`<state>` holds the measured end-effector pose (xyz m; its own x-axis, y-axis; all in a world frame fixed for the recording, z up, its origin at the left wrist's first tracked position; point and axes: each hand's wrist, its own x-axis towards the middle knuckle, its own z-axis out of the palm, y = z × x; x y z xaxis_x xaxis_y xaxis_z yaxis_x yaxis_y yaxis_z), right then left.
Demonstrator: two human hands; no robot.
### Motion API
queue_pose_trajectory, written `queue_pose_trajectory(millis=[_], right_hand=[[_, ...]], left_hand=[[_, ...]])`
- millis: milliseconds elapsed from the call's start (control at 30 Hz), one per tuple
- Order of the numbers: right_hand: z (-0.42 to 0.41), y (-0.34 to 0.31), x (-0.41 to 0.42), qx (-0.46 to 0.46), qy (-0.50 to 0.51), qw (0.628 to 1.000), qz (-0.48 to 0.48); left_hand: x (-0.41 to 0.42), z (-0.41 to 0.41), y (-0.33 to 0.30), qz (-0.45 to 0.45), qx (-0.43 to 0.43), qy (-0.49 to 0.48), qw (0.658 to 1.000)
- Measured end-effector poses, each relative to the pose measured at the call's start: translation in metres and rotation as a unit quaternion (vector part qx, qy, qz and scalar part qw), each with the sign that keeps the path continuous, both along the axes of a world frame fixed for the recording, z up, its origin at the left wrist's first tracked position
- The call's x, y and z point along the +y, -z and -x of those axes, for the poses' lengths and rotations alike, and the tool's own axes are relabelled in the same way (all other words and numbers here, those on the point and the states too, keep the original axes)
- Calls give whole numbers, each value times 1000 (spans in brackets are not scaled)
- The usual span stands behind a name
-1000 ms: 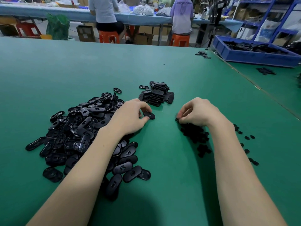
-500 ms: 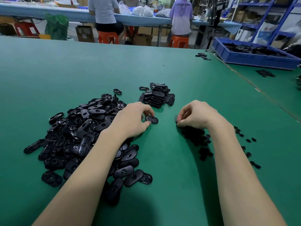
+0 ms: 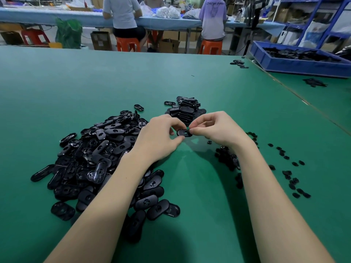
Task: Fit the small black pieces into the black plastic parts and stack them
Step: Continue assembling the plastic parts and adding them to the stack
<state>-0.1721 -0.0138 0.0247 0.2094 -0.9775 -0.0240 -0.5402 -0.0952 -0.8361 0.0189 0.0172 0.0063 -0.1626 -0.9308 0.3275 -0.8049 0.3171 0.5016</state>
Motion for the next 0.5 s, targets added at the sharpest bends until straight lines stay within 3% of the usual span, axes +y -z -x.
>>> queue_pose_trajectory(millis=[500], right_hand=[[-3, 4, -1, -36, 41, 997, -48]], left_hand=[[2, 10, -5, 15, -21, 26, 999]])
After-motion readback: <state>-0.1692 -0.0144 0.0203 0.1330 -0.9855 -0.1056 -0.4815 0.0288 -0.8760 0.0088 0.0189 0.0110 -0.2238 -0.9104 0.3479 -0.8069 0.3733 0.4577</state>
